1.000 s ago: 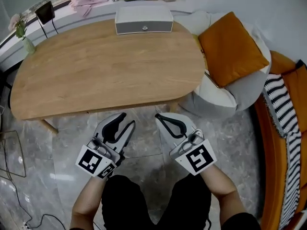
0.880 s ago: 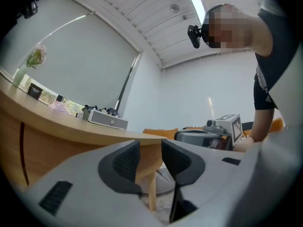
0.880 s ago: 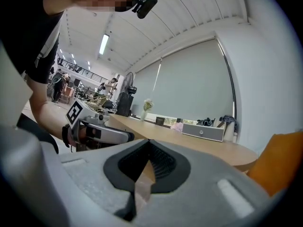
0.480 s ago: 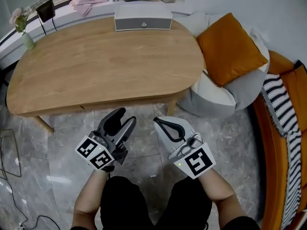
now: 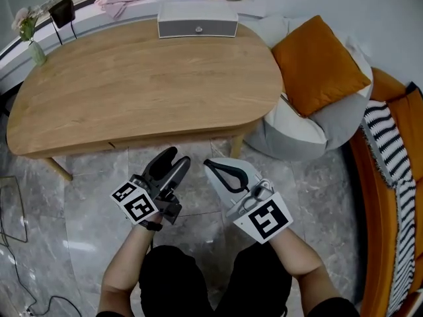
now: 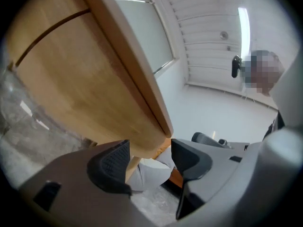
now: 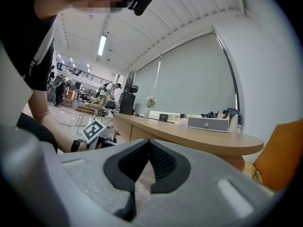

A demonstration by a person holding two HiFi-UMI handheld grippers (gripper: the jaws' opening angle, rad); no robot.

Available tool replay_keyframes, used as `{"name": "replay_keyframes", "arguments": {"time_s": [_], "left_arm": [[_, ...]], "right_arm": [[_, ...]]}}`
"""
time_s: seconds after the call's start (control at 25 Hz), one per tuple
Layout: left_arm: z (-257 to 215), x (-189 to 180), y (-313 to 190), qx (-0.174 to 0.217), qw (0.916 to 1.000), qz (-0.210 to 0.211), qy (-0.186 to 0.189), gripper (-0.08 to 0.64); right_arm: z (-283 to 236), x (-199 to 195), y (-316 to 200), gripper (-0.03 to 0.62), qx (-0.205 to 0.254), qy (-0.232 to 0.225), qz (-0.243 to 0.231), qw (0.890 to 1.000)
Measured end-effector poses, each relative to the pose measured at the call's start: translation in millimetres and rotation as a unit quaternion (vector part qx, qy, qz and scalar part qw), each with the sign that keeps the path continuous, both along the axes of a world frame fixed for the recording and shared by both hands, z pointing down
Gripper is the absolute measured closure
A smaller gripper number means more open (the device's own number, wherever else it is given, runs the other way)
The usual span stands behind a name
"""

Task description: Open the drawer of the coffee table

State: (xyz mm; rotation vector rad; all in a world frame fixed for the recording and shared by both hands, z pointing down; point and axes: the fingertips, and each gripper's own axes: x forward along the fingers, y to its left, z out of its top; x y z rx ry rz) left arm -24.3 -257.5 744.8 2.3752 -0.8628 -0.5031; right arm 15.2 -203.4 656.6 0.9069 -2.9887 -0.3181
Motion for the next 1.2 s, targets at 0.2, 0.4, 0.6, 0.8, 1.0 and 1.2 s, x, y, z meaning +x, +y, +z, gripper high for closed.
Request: {"name": "replay_keyframes", "arguments": {"time_s": [0.2, 0.4, 0.6, 0.8, 1.0, 1.2], "left_arm": [[23.8, -6.0, -10.5, -0.051, 0.9956, -0.010, 0.078, 0.296], [58.3, -7.2, -20.6, -0.161, 0.9668, -0.021, 0.197, 0.296], [49.0, -8.7, -35.7, -0.127, 0.9655, -0.032, 0.225, 0.284], [51.2, -11.0, -43.5, -0.106, 0.9596, -0.041, 0.258, 0.255], [40.9, -22.6, -56.6, -0.075, 0.9601, -0.059, 0.263, 0.255], [37.6, -14.0, -69.6, -0.063, 0.9628, -0.040, 0.260, 0.255]], "right_arm": [[-1.1, 6.0, 1.6, 0.592, -0.005, 0.001, 0.002, 1.000], [1.1, 19.9, 0.5, 0.592, -0.010, 0.007, 0.014, 1.000], [2.9, 28.6, 0.2, 0.592, -0.015, 0.015, 0.020, 1.000], [0.5, 30.2, 6.4, 0.592, -0.009, 0.018, 0.016, 1.000], [1.1, 40.1, 11.5, 0.592, -0.012, 0.024, 0.021, 0.999], [5.5, 49.6, 13.5, 0.591, -0.014, 0.040, 0.031, 0.999]]}}
